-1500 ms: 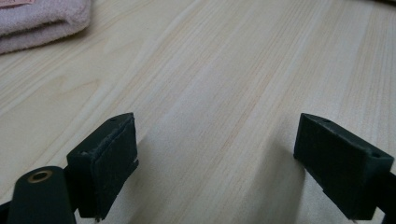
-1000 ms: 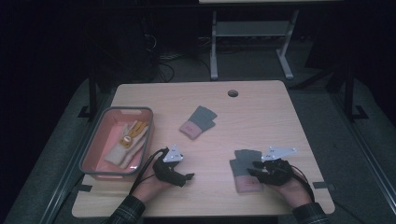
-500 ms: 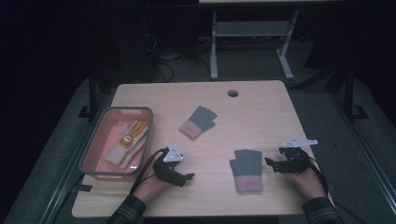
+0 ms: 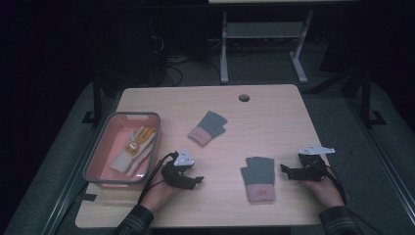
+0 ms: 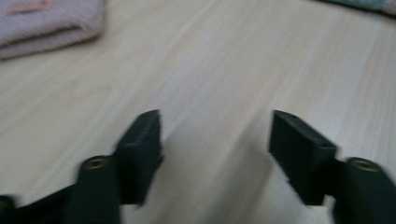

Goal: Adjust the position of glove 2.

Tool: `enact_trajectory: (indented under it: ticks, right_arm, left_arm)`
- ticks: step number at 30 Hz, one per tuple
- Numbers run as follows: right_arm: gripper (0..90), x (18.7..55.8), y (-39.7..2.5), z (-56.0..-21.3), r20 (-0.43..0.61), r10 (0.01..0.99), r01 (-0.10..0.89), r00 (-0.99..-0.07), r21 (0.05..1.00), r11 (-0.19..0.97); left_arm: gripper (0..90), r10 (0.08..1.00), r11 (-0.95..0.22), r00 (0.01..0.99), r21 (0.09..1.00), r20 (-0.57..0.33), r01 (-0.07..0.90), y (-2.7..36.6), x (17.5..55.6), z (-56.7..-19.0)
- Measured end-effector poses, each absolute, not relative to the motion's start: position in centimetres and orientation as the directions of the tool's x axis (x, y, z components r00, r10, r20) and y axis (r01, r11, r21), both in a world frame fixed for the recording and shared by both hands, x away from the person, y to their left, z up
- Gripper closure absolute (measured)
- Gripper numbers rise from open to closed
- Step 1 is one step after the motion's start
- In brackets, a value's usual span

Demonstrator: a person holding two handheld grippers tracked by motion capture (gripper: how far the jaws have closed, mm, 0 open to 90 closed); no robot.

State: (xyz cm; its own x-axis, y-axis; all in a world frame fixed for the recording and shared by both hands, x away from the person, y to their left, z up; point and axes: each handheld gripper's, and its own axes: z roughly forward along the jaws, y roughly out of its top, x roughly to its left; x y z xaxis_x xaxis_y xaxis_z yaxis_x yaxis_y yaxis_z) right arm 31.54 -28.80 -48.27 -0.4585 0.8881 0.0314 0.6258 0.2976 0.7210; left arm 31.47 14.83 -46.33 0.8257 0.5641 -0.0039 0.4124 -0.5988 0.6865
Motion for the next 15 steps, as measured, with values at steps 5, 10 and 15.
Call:
enact_trajectory:
  ticks: [5,10,15]
  right_arm:
    - [13.3,31.5,-28.8,-48.3,0.032,0.886,0.625,-0.463,0.720,0.301]
    - [13.3,31.5,-28.8,-48.3,0.031,0.885,0.624,-0.465,0.720,0.303]
    - [13.3,31.5,-28.8,-48.3,0.032,0.885,0.624,-0.464,0.721,0.301]
  left_arm:
    - [62.7,0.596,-0.581,0.803,0.678,-0.023,0.450,13.9,32.8,-45.2]
    - [87.2,0.608,-0.576,0.793,0.670,-0.033,0.469,12.8,34.5,-44.2]
    - [89.4,0.642,-0.552,0.766,0.683,-0.017,0.478,12.3,36.5,-43.7]
